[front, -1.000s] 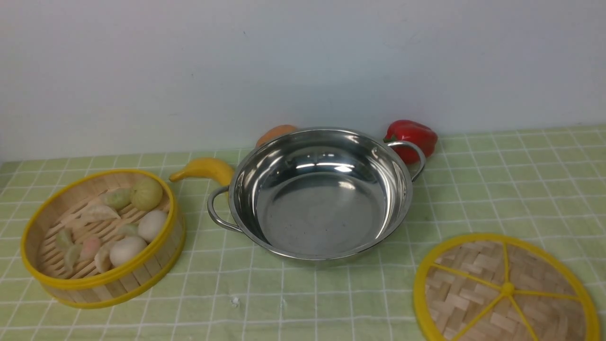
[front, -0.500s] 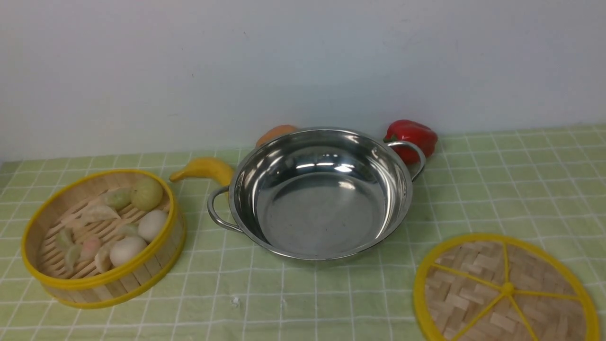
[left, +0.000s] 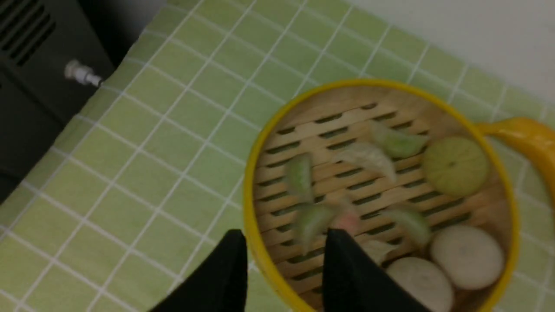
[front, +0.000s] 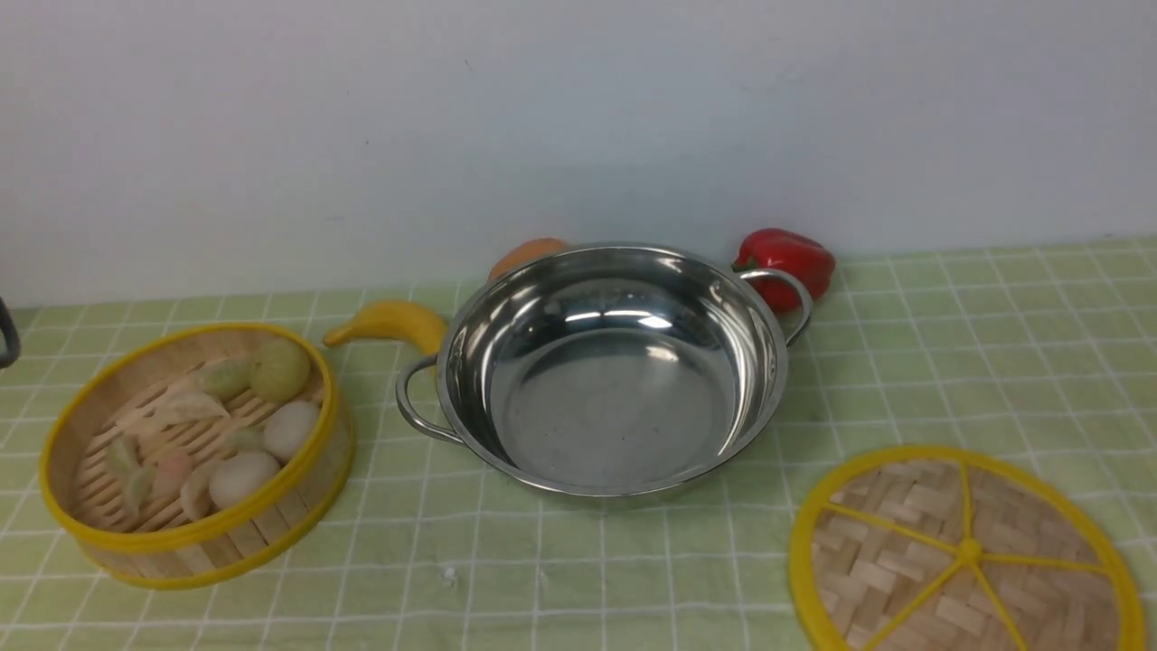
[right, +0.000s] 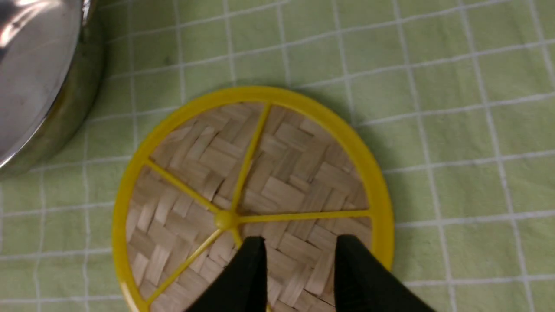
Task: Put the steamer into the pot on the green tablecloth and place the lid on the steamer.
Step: 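Grasp the rim of the steamer basket holding the buns with the left gripper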
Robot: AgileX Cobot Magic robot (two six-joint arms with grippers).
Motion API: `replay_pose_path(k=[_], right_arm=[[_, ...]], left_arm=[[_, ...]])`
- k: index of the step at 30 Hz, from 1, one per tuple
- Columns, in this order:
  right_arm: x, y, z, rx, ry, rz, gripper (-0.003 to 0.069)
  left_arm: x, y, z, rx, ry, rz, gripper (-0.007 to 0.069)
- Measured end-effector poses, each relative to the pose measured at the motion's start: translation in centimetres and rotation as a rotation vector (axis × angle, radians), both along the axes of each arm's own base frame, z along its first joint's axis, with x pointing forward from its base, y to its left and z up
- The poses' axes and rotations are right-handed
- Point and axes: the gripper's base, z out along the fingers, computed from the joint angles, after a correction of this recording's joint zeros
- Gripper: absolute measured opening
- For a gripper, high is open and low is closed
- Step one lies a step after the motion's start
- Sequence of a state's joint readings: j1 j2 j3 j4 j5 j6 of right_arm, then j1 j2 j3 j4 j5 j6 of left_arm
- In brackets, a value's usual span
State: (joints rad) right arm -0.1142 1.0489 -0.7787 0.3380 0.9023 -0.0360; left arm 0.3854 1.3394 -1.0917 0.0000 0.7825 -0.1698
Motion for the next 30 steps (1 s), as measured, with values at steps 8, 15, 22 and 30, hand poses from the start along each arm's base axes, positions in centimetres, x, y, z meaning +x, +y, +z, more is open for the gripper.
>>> replay_pose_path(k=[8, 15, 22, 30], right_arm=[[0.0, 0.6, 0.1, 0.015, -0.009, 0.094, 0.024], [-0.1, 0.8, 0.1, 0.025, -0.006, 0.116, 0.024], [-0.3, 0.9, 0.0, 0.042, 0.018, 0.126, 0.024], [-0.5, 1.0, -0.1, 0.047, 0.04, 0.136, 0.024]], left_arm=[[5.7, 2.4, -5.0, -0.011, 0.233, -0.122, 0.0243], [8.8, 3.8, -8.7, -0.029, 0.323, -0.149, 0.0243], [9.9, 4.7, -12.5, -0.007, 0.424, -0.165, 0.0243], [10.9, 5.1, -15.8, -0.026, 0.441, -0.161, 0.0237]])
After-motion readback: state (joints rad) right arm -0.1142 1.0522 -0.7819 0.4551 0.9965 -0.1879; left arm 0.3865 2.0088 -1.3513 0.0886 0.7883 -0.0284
